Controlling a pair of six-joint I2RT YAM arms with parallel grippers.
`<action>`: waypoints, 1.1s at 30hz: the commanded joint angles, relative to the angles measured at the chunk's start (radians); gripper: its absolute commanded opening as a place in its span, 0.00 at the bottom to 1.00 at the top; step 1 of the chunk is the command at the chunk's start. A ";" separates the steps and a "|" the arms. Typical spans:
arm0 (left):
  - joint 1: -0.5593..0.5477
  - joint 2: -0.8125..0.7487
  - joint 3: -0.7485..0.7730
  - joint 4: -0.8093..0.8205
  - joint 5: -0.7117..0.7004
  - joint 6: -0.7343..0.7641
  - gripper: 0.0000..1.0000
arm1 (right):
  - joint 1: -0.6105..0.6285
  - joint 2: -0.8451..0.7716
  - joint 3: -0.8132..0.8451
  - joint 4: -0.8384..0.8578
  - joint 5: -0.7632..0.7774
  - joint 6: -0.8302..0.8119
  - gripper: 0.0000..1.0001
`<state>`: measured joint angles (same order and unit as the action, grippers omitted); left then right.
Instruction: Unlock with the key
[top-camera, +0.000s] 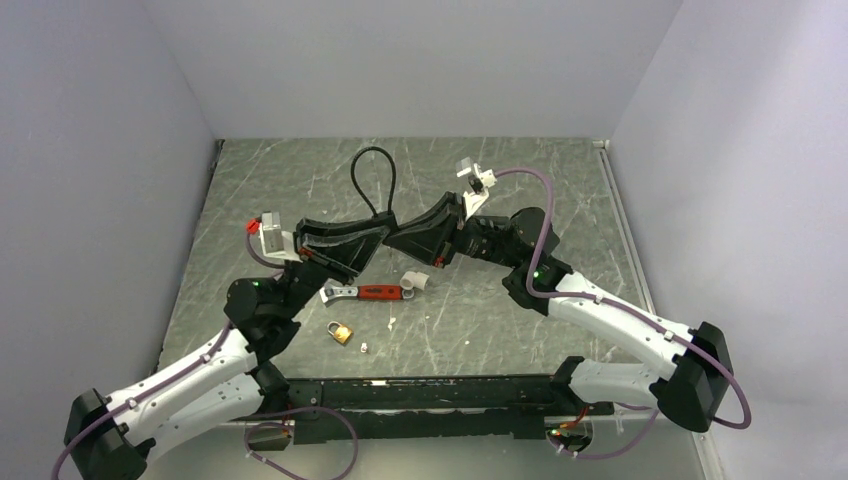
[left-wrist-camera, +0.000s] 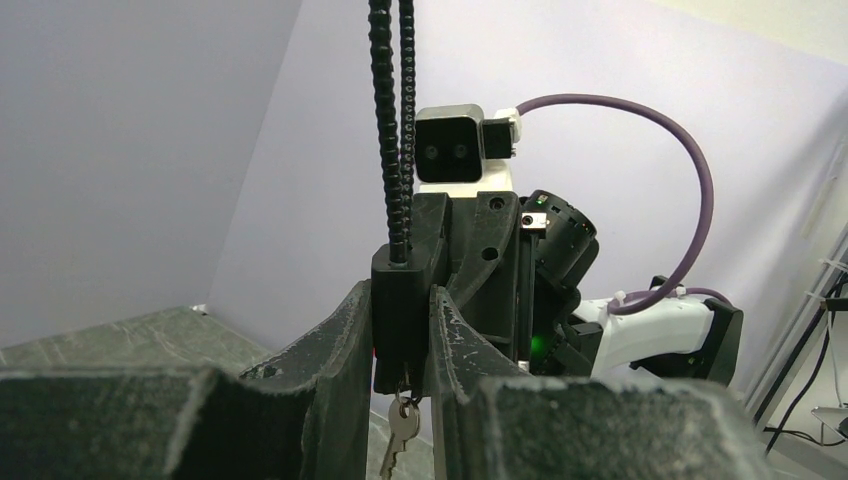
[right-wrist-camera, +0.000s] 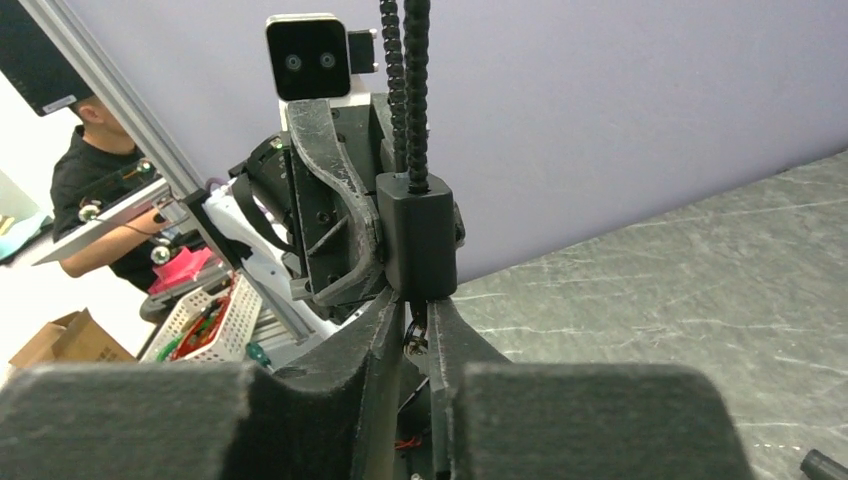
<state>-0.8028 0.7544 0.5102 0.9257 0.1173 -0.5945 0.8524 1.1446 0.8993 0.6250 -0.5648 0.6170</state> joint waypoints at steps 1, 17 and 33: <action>0.002 -0.007 0.019 -0.003 -0.003 0.018 0.00 | 0.004 -0.025 0.039 0.046 -0.007 -0.018 0.09; 0.001 0.051 0.024 -0.050 -0.096 0.044 0.00 | 0.178 -0.026 0.219 -0.411 0.551 -0.307 0.00; -0.094 0.121 0.017 -0.101 -0.399 0.177 0.00 | 0.474 0.328 0.551 -0.604 1.430 -0.707 0.00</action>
<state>-0.8383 0.8291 0.5129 0.9360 -0.2523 -0.5312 1.2594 1.3586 1.3468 -0.0002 0.6121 0.1116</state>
